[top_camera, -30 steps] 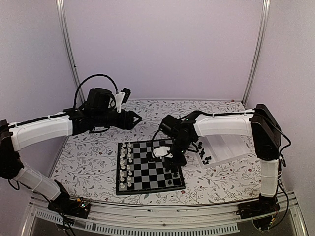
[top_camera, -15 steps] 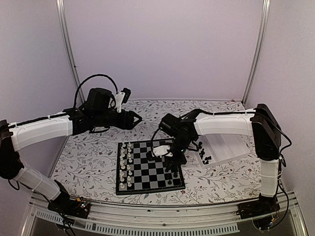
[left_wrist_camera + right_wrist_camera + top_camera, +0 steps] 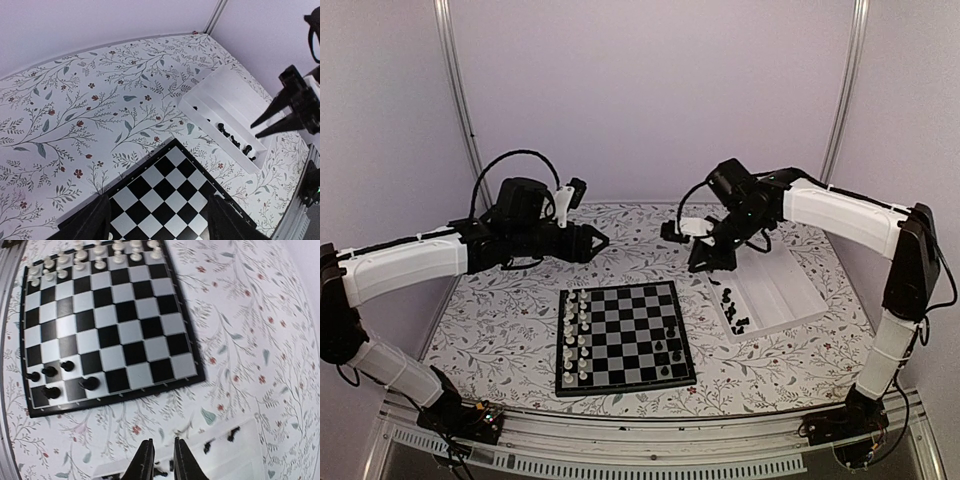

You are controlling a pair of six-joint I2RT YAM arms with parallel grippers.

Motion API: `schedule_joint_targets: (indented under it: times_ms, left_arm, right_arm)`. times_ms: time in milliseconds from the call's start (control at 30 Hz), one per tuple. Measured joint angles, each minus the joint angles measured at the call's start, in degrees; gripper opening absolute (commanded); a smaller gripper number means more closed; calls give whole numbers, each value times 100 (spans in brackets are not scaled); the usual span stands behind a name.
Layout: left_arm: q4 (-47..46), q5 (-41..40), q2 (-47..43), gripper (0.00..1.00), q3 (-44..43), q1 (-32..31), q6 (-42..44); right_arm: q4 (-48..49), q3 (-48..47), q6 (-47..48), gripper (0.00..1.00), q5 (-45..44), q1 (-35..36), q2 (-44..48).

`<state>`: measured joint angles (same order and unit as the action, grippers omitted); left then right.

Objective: Set up the chess pieces on the board
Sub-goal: Pick up the chess piece from the storage box.

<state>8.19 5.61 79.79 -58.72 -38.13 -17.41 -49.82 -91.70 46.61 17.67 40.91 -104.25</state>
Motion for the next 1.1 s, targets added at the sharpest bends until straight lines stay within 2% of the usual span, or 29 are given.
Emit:
schedule_joint_targets:
  times_ms: [100,233,367,567,800,1100]
  left_arm:
    - [9,28,39,68,-109,0,0]
    - [-9,59,59,68,-201,0,-11]
    - [-15,122,59,68,-201,0,-66]
    - [-4,146,59,68,-201,-11,-129]
    - [31,136,59,68,-201,-42,-173]
    - [42,116,59,68,-201,-76,-251]
  right_arm:
    - [216,435,144,15,17,-706,249]
    - [487,1488,713,15,33,-1241,560]
    - [511,1899,1255,17,-4,-1244,616]
    - [616,1928,1812,17,72,-1235,525]
    - [728,1952,2122,19,81,-1235,170]
    - [824,1971,2315,25,39,-1235,-79]
